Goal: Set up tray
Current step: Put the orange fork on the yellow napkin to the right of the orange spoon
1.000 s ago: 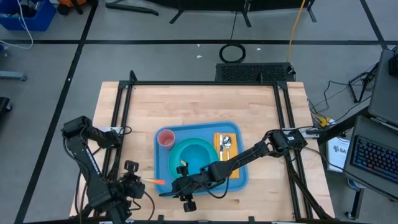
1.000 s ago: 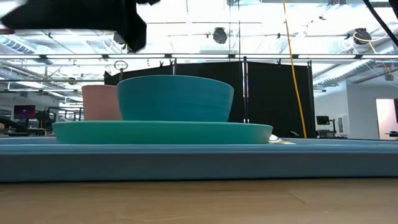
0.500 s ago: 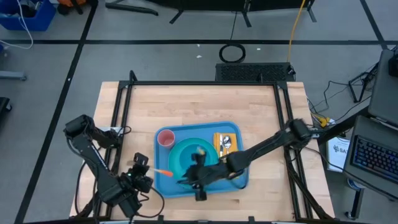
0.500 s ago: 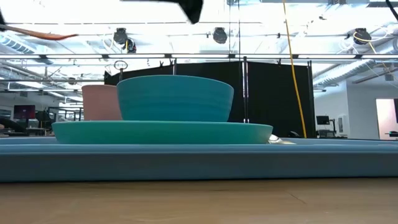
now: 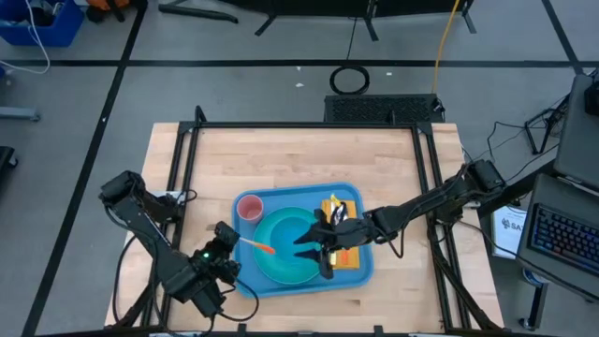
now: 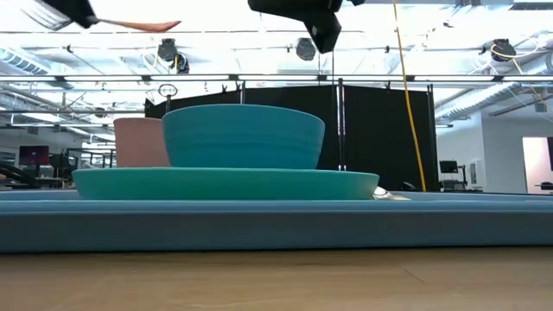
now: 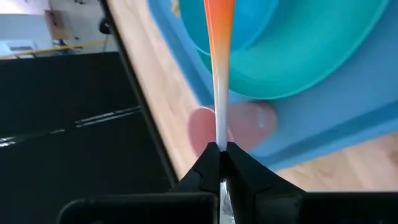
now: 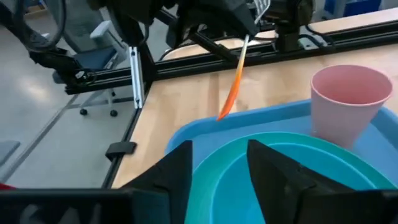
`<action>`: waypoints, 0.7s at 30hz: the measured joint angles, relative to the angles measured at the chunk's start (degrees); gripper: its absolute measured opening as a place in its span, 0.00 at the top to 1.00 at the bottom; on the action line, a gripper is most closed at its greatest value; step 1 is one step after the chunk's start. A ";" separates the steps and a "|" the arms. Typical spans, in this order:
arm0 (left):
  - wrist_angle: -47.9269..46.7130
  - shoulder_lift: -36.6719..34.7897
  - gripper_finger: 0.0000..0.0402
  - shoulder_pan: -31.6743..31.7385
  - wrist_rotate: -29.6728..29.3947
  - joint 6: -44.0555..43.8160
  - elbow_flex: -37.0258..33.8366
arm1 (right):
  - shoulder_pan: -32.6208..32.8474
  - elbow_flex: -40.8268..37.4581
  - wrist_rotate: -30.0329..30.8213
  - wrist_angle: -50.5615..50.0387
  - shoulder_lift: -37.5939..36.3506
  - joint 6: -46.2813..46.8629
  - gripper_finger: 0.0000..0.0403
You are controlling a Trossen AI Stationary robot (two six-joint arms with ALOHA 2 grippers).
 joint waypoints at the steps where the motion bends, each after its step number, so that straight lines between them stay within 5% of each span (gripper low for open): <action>1: 0.04 0.00 0.98 0.42 -0.63 1.13 0.70 | -0.20 0.00 -0.78 0.03 -0.03 -0.16 0.62; 12: 7.27 0.00 0.98 4.45 -5.43 20.10 6.74 | -2.06 0.00 -1.26 0.61 -0.04 -0.34 0.44; 21: 9.39 0.01 0.98 8.12 -5.90 26.65 6.74 | -4.82 0.07 -8.61 3.66 -0.02 2.55 0.44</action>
